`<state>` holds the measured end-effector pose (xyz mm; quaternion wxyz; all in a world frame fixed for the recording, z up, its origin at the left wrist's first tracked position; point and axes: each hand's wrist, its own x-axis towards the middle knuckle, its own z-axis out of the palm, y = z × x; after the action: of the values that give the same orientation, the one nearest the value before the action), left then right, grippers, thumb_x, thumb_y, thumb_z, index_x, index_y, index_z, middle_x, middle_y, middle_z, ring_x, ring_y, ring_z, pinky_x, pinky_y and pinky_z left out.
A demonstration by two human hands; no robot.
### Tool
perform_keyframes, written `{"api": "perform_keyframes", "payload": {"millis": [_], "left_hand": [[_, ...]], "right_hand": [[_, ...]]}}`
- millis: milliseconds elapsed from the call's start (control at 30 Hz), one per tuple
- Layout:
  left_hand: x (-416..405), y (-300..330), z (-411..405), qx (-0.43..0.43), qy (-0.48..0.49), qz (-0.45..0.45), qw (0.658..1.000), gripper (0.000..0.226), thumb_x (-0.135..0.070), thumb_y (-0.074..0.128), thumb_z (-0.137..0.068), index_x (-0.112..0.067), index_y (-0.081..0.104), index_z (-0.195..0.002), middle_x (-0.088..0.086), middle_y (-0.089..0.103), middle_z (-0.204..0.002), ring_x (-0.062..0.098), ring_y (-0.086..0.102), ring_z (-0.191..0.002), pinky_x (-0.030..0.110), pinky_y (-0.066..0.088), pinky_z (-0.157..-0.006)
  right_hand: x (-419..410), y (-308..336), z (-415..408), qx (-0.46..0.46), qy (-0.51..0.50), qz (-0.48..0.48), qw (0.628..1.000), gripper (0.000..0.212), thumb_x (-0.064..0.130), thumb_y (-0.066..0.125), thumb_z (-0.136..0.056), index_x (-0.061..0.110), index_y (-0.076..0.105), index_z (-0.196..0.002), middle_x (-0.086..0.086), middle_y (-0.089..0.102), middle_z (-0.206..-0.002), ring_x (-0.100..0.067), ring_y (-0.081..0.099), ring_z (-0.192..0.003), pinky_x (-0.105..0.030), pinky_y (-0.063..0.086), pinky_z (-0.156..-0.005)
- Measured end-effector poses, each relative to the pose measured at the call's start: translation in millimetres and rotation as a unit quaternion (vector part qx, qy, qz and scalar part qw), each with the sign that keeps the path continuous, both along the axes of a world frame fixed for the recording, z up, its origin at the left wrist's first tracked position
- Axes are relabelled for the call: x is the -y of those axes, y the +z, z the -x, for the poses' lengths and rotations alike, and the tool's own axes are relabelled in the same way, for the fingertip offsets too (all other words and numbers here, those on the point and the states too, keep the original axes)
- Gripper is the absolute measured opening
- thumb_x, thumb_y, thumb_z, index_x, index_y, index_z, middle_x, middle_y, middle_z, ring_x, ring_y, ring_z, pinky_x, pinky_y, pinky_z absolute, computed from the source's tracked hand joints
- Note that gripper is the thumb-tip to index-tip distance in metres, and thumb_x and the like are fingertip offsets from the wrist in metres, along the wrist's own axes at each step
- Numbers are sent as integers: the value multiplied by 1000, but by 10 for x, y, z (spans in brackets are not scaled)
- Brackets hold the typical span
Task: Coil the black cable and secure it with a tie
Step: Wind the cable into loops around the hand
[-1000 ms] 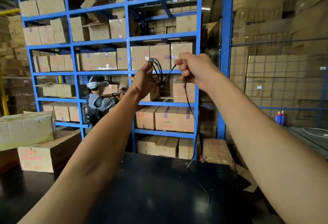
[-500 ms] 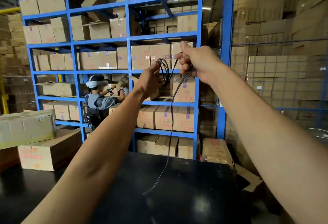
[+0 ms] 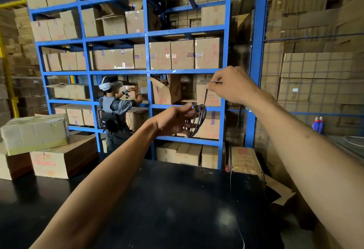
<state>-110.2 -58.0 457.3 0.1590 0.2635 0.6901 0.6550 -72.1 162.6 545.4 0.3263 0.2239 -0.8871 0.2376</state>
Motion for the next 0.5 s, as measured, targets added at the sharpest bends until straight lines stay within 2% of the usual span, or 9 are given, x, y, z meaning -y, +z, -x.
{"api": "perform_keyframes", "payload": {"millis": [67,133,233,300,367,433,500], "left_hand": [[2,-130,-43,37,-38,-6,999,43,-43,42,-105,-11,44,-134,21,44,-123,38,46,-103,51,39,-95],[4,-254,-57,78,-74,-24,994,52,-41,38,-107,-5,43,-144,25,41,-140,42,45,-113,55,39,-102],[-34,-357,-123,115,-142,-50,982,60,-42,30,-109,-1,34,-154,29,28,-158,50,37,-133,60,35,-110],[-66,-372,-182,120,-180,-81,973,62,-42,27,-108,-7,25,-159,27,16,-165,55,22,-145,64,30,-112],[-93,-366,-224,122,-211,-127,961,61,-43,26,-108,-11,23,-160,23,13,-167,56,13,-149,68,19,-115],[-134,-341,-259,107,-232,-179,950,60,-44,23,-108,-12,26,-159,24,10,-168,55,9,-150,70,16,-116],[-167,-303,-258,84,-239,-225,941,59,-44,24,-108,-13,31,-157,25,9,-168,52,10,-149,70,20,-114]], "right_hand": [[-33,-128,26,-21,-9,0,1000,14,44,74,-88,31,72,-92,9,67,-95,-16,63,-92,-35,50,-72],[-68,-261,107,-38,-15,10,999,12,48,75,-86,37,71,-91,10,68,-101,-11,56,-95,-33,42,-71],[-139,-489,254,-14,7,45,999,10,41,69,-94,37,77,-97,8,75,-113,-11,58,-100,-25,41,-64],[-193,-666,327,37,34,77,996,14,34,65,-99,30,79,-102,6,76,-113,-17,65,-106,-26,49,-73],[-194,-880,353,79,63,110,989,19,25,61,-102,32,78,-100,11,74,-105,-17,66,-108,-28,48,-80],[-136,-1118,314,117,82,146,979,39,17,54,-104,48,74,-90,21,73,-96,-6,68,-100,-23,50,-78],[-53,-1403,239,156,94,165,969,52,18,50,-105,64,66,-87,26,72,-85,8,66,-77,-11,48,-62]]}}
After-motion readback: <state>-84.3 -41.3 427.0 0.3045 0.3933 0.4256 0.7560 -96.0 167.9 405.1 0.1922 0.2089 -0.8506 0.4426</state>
